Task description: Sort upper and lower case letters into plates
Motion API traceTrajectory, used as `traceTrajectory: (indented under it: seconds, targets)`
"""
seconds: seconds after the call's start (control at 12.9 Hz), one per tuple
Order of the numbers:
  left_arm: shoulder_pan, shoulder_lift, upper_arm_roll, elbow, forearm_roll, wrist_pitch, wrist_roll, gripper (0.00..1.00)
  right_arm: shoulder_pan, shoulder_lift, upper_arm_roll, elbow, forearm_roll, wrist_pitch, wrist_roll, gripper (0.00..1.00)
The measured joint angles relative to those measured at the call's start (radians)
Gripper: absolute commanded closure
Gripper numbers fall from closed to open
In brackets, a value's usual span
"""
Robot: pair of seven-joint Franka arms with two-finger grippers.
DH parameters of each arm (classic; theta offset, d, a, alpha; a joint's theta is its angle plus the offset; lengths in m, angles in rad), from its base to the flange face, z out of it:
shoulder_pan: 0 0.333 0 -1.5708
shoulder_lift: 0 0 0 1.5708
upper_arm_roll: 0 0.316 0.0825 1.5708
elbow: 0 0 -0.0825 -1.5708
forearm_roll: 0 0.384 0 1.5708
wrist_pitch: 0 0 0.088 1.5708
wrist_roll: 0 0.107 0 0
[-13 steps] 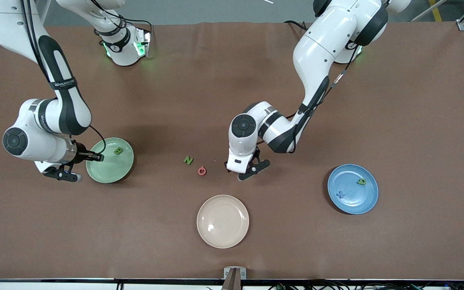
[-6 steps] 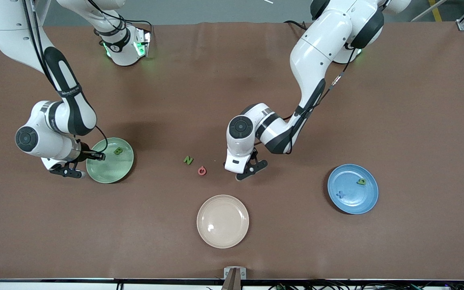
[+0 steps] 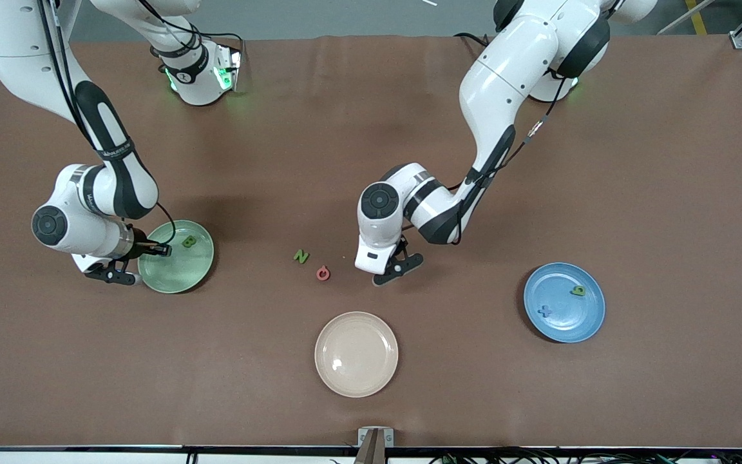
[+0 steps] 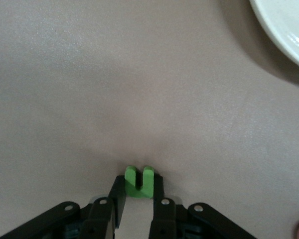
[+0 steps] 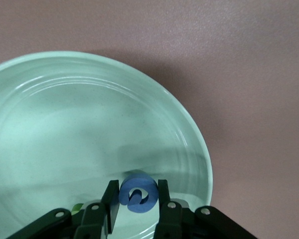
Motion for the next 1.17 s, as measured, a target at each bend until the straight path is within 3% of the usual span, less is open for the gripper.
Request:
traceTrajectory:
  seconds: [0.08, 0.31, 0.62, 0.85, 1.01, 1.17]
  targets:
    - [0.002, 0.0, 0.003, 0.002, 0.0, 0.0, 0.0, 1.0, 0.0, 0.004, 0.0, 0.0, 0.0, 0.002, 0.0, 0.0]
    - [0.053, -0.025, 0.015, 0.033, 0.0, -0.074, 0.003, 1.0, 0.0, 0.008, 0.001, 0.003, 0.0, 0.002, 0.0, 0.0]
    - [0.243, -0.157, 0.013, 0.028, 0.0, -0.242, 0.125, 1.0, 0.033, 0.001, 0.032, 0.105, 0.006, -0.128, 0.12, 0.0]
    - [0.454, -0.224, -0.043, -0.04, 0.0, -0.268, 0.319, 1.0, 0.18, -0.012, 0.046, 0.155, 0.036, -0.161, 0.378, 0.0]
    - [0.603, -0.234, -0.089, -0.101, 0.0, -0.263, 0.429, 1.0, 0.291, -0.01, 0.049, 0.153, 0.091, -0.102, 0.502, 0.0]
    - [0.686, -0.23, -0.099, -0.177, 0.0, -0.201, 0.48, 0.99, 0.381, 0.001, 0.05, 0.149, 0.103, -0.03, 0.618, 0.0]
